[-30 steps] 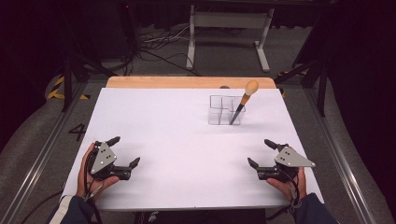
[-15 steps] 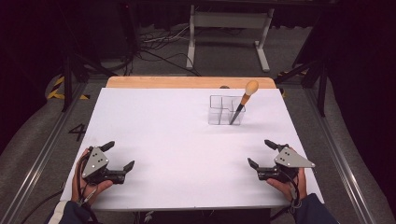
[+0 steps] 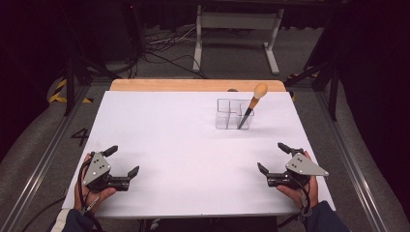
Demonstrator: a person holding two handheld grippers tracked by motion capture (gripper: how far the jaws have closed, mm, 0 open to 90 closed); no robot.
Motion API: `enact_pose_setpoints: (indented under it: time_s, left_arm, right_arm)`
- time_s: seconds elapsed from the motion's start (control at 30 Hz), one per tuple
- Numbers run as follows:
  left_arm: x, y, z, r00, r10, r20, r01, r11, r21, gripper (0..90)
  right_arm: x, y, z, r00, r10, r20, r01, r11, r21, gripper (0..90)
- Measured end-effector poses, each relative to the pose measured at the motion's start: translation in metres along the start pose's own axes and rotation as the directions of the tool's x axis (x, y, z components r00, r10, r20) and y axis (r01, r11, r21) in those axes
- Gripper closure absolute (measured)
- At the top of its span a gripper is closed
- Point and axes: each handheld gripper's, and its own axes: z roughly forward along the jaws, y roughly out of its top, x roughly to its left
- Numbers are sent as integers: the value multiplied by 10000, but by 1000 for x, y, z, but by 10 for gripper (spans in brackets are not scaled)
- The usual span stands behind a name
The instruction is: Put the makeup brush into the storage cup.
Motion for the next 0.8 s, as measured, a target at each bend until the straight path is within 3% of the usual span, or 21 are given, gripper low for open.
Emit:
enact_pose_setpoints:
  time_s: [0.57,0.8]
  left_arm:
    - [-1,1,6,9999,81,145,-84,9997,214,27]
    - [0,1,8,9998,99,174,-104,9995,299,27]
  right_arm:
    - [0,-1,-2,9999,61,90,-61,10000,-44,52]
    - [-1,-3,0,9998,-163,94,162,9998,131,55]
